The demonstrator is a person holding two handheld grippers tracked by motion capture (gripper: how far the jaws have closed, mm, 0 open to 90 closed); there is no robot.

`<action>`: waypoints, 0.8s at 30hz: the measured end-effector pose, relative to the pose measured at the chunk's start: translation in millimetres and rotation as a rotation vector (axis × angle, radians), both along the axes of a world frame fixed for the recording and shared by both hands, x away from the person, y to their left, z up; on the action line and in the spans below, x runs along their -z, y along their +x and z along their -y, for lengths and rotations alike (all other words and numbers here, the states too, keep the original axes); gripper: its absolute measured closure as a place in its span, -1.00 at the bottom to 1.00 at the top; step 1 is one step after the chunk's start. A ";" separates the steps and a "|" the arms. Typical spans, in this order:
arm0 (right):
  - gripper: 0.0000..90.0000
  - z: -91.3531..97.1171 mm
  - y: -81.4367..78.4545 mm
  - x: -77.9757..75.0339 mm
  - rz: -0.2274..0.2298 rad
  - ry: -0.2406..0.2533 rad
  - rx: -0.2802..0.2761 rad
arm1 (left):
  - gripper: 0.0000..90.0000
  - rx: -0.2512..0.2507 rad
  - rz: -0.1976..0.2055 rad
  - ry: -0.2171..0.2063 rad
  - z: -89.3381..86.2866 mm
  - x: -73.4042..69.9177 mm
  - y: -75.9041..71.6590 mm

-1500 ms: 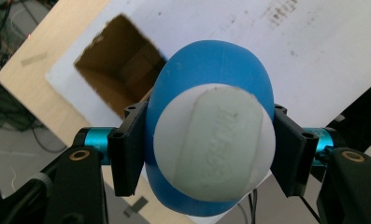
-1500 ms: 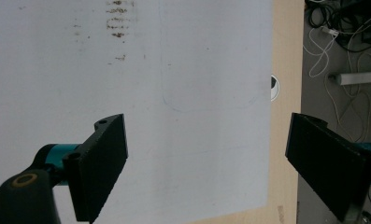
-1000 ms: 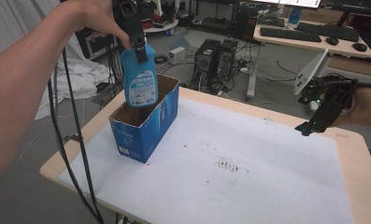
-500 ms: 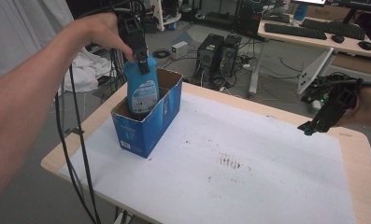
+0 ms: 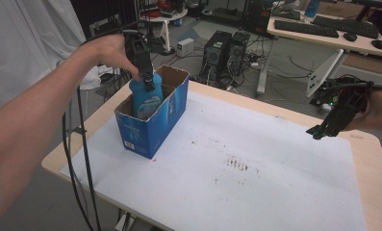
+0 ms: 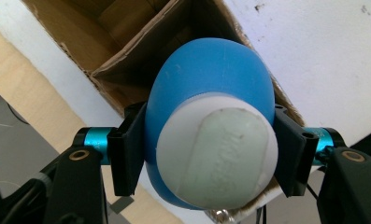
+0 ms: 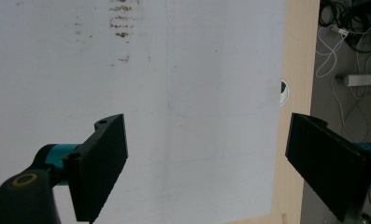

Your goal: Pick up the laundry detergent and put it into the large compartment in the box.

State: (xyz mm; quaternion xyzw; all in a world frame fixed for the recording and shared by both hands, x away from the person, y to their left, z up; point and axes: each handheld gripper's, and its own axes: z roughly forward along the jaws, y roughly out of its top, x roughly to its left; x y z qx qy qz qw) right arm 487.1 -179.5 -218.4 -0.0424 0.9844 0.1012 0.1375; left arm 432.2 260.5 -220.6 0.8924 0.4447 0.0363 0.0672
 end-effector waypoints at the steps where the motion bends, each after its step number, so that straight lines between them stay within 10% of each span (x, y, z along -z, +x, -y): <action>1: -0.73 -0.7 -0.2 0.4 -0.001 0.001 0.001 | -0.18 -0.001 -0.005 -0.002 0.2 3.8 -0.1; 24: -0.73 -3.9 0.2 8.0 -0.006 -0.015 0.003 | -0.18 0.019 -0.017 0.020 4.6 49.6 0.5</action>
